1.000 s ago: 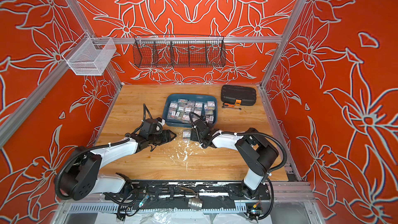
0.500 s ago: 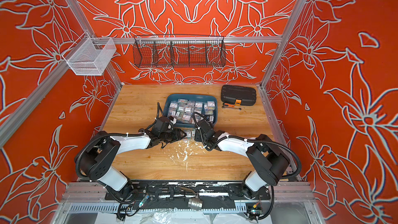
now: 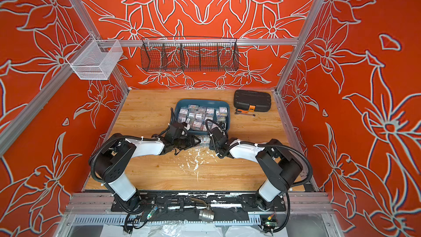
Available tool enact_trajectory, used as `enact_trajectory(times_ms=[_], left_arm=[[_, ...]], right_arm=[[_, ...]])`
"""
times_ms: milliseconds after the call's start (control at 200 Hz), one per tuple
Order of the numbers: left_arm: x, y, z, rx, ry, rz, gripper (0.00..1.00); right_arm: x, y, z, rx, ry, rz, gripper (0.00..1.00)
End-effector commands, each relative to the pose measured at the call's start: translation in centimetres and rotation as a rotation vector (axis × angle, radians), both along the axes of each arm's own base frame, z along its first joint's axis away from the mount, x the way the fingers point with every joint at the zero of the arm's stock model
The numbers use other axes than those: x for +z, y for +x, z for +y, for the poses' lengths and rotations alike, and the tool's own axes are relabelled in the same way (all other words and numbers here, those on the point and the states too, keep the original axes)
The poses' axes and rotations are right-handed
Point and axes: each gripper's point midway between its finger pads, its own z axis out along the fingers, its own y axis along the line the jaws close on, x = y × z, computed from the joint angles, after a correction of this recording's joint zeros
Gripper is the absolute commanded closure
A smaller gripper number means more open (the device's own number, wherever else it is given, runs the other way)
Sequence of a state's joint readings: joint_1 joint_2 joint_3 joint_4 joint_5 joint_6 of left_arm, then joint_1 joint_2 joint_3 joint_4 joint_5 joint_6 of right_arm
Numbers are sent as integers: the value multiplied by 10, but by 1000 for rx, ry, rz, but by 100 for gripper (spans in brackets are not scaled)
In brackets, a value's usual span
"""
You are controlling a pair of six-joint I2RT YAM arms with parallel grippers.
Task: Take the paper clips out of the storage box
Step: Adjust the boxed paper clips at the center of the board, then pick up the boxed paper clips from the storage box.
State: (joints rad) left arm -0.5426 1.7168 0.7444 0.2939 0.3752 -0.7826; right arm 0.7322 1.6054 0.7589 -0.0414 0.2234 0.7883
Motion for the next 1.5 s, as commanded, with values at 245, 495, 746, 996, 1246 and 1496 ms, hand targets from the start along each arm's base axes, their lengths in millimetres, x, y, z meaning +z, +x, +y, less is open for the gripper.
enact_trajectory(times_ms=[245,495,746,996,1246,1496], left_arm=[[6,6,7,26,68,-22,47],[32,4,20,24,130,-90,38],[77,0,40,33,196,-213,37],[115,-13,137,272,528,-440,23],[106,-25,204,456,652,-501,8],[81,-25,239,585,658,-384,8]], right_arm=[[13,1,-12,-26,-59,-26,57],[54,3,-28,-23,-113,-119,53],[109,13,-19,64,-103,-249,48],[136,37,12,118,-66,-289,31],[137,75,49,148,-122,-224,24],[132,100,36,104,-279,-207,25]])
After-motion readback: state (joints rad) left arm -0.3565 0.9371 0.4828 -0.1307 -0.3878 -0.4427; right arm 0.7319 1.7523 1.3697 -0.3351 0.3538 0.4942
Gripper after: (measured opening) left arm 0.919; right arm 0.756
